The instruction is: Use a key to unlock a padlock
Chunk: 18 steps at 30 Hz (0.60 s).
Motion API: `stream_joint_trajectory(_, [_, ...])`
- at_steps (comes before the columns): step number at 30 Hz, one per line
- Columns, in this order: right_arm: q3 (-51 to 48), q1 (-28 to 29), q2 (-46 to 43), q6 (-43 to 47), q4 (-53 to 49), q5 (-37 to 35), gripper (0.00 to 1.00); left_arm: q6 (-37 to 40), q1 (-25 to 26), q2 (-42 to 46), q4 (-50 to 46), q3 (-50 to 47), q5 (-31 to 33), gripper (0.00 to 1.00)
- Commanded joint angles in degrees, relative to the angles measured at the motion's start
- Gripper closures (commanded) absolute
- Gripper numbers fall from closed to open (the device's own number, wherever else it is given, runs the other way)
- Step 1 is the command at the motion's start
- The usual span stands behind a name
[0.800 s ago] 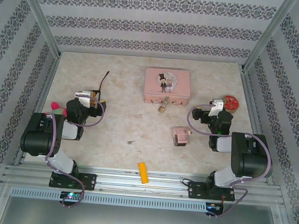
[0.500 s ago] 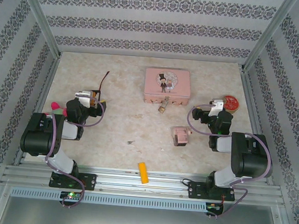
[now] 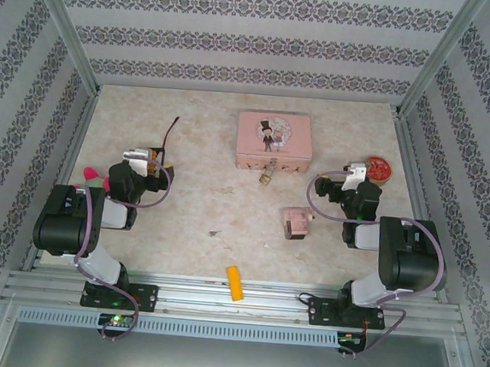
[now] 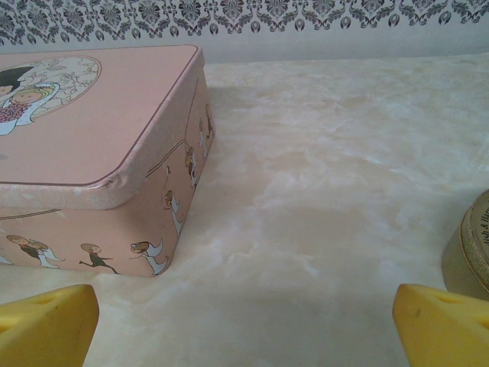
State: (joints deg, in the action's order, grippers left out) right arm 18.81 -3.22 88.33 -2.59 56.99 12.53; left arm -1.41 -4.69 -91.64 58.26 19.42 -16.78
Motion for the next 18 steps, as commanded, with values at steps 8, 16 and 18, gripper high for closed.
stream_joint_trajectory(8, [0.5,0.3,-0.1,0.5,0.2,-0.2,0.02,1.1,-0.4,-0.1,0.2,1.1,-1.2,0.01])
stream_joint_trajectory(16, [0.5,0.3,-0.4,0.2,0.2,-0.8,0.02,0.6,-0.4,0.3,0.5,0.8,-0.4,0.01])
stream_joint_trajectory(18, [0.5,0.3,-1.2,0.0,-0.1,-1.3,0.02,0.1,-0.4,1.3,1.0,0.2,0.8,0.01])
